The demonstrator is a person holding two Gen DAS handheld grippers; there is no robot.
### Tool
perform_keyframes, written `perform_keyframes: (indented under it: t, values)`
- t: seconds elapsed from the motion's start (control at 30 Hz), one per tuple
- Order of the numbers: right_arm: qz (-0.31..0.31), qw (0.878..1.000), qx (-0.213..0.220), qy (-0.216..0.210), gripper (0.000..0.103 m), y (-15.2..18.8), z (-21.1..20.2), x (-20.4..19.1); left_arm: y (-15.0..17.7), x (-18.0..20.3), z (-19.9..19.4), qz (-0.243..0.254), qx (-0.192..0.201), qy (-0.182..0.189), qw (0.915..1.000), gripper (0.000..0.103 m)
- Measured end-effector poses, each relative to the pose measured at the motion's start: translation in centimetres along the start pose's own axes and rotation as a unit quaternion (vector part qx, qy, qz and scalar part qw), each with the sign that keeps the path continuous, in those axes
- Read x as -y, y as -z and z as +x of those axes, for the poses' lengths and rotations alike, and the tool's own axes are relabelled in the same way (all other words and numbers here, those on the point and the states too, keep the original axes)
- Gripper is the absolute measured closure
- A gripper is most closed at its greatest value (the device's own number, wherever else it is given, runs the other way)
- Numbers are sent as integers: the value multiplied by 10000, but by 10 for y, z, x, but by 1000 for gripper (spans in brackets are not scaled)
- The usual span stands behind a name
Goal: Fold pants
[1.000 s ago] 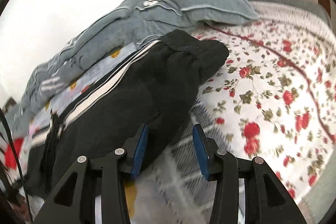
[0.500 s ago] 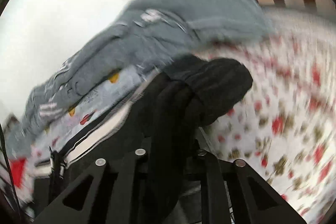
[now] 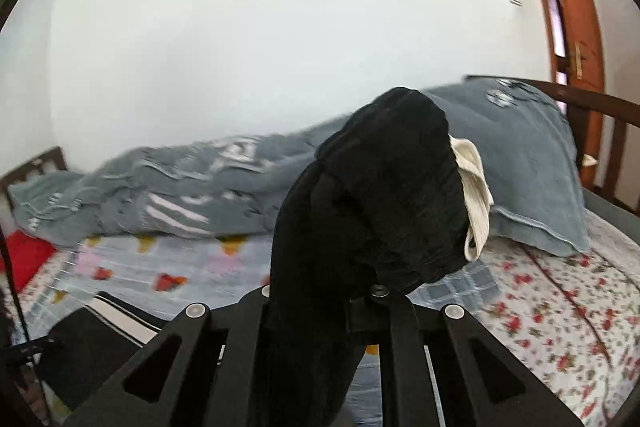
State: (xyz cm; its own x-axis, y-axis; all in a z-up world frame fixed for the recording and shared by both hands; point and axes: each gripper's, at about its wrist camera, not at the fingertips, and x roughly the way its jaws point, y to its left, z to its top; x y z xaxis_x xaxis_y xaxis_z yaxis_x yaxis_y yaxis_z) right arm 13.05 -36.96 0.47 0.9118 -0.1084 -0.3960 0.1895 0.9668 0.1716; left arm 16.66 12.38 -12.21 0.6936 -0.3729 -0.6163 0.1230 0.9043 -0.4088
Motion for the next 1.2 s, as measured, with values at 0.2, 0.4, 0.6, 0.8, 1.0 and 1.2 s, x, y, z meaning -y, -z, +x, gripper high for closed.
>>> perform_keyframes:
  t: [0.2, 0.4, 0.6, 0.8, 1.0, 1.2]
  values:
    - [497, 9968, -397, -489, 91, 28, 13, 4, -22, -68, -30, -217, 197, -596, 9978, 91]
    - [451, 9862, -1594, 21, 89, 119, 54, 30, -13, -111, -31, -536, 1, -756, 9957, 91]
    - [931, 9759, -1974, 48, 65, 161, 34, 66, 11, -112, -26, -312, -363, -1146, 9923, 69]
    - [484, 9808, -1853, 377, 58, 158, -14, 68, 38, -119, -41, -470, -443, -600, 9961, 45]
    - [145, 9880, -1383, 678, 58, 125, -42, 45, 56, -114, -55, -426, -301, -390, 9979, 42]
    - [-165, 9903, -1372, 122, 58, 122, -28, -1, 50, -133, -50, -1159, -101, 175, 9931, 37]
